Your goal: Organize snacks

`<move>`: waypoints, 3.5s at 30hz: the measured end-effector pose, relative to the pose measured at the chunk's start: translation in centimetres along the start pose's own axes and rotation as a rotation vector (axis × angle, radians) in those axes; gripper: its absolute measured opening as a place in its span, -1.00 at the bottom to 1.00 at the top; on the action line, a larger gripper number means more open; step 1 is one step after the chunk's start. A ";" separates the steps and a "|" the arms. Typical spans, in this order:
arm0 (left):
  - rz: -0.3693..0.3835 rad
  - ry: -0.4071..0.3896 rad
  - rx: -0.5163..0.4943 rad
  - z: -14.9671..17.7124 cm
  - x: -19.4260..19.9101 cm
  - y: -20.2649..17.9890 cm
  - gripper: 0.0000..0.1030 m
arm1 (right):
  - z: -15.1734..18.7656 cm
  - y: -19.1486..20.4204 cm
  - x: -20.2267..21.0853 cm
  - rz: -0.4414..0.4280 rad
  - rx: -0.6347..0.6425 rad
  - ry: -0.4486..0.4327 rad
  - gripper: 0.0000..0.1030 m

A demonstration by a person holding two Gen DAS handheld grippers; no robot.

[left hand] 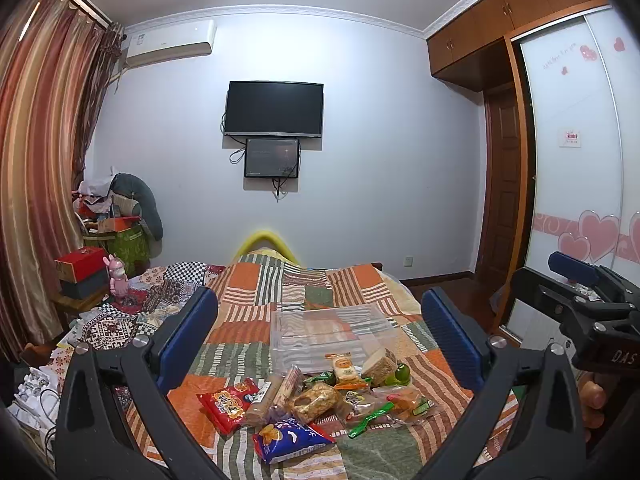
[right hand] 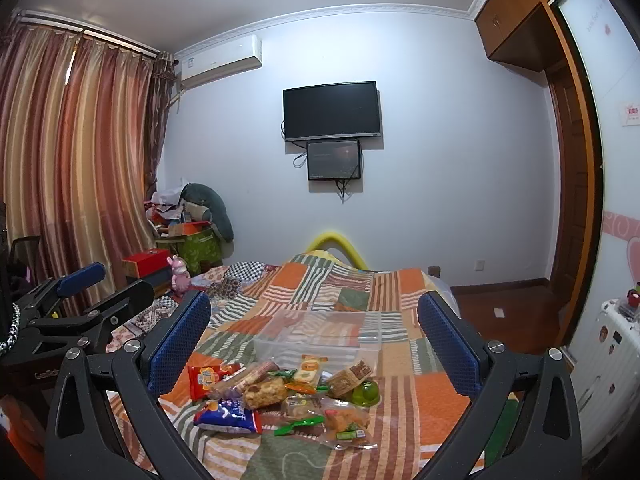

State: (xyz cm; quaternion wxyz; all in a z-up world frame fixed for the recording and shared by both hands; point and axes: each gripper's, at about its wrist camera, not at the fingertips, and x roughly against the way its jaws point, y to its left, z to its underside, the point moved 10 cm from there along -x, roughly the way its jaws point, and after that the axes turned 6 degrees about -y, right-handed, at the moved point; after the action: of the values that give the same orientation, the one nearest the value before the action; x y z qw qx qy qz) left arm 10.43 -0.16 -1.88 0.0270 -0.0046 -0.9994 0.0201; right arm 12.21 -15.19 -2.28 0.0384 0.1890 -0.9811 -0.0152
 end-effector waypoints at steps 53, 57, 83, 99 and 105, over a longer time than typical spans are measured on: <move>-0.005 0.203 -0.002 6.0 -4.6 3.5 0.46 | 6.1 -1.2 -3.1 -0.023 -0.009 0.208 0.52; -0.004 0.284 -0.016 8.5 -6.1 4.7 0.26 | 8.2 -2.4 -4.1 -0.015 -0.012 0.286 0.34; 0.056 0.826 0.140 26.6 -14.0 7.8 0.52 | 19.6 -6.3 -9.7 -0.030 -0.115 0.654 0.14; 0.112 0.939 0.241 31.3 -14.9 6.0 0.94 | 23.2 -4.8 -11.5 -0.091 -0.137 0.761 0.33; 0.118 0.956 0.190 32.4 -15.4 4.7 0.92 | 23.1 -4.7 -11.5 -0.093 -0.128 0.753 0.31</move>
State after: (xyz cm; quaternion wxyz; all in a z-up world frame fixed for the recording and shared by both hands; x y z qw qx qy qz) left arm 24.10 3.09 -35.21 0.4820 -0.0676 -0.8668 0.1085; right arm 22.78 -14.95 -26.32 0.4069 0.2227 -0.8859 -0.0077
